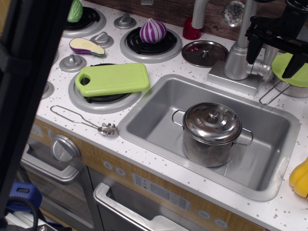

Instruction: Turn lever vertical to front

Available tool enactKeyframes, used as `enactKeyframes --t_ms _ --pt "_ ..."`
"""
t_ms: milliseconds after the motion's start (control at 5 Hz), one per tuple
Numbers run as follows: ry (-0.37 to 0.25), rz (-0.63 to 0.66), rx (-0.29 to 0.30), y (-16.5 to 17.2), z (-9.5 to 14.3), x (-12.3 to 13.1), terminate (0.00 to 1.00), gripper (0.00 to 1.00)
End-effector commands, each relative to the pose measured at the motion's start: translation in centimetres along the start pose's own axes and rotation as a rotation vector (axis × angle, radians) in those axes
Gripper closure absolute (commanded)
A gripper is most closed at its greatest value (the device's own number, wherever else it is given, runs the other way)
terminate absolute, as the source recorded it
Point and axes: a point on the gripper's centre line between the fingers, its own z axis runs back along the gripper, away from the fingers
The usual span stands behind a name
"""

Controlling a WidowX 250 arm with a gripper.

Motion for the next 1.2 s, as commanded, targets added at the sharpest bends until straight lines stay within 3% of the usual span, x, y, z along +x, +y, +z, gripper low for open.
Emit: enactKeyframes --t_ms 0,400,800,1000 --pt "0.0 0.0 0.0 0.0 0.0 0.0 0.0 0.0" --pt "-0.226 0.065 0.06 -0.6 2.1 1.0 0.0 0.0" --pt "-0.361 0.074 0.077 -0.9 3.5 3.5 0.0 0.0" --pt "-0.385 0.068 0.077 -0.3 3.4 4.3 0.0 0.0"
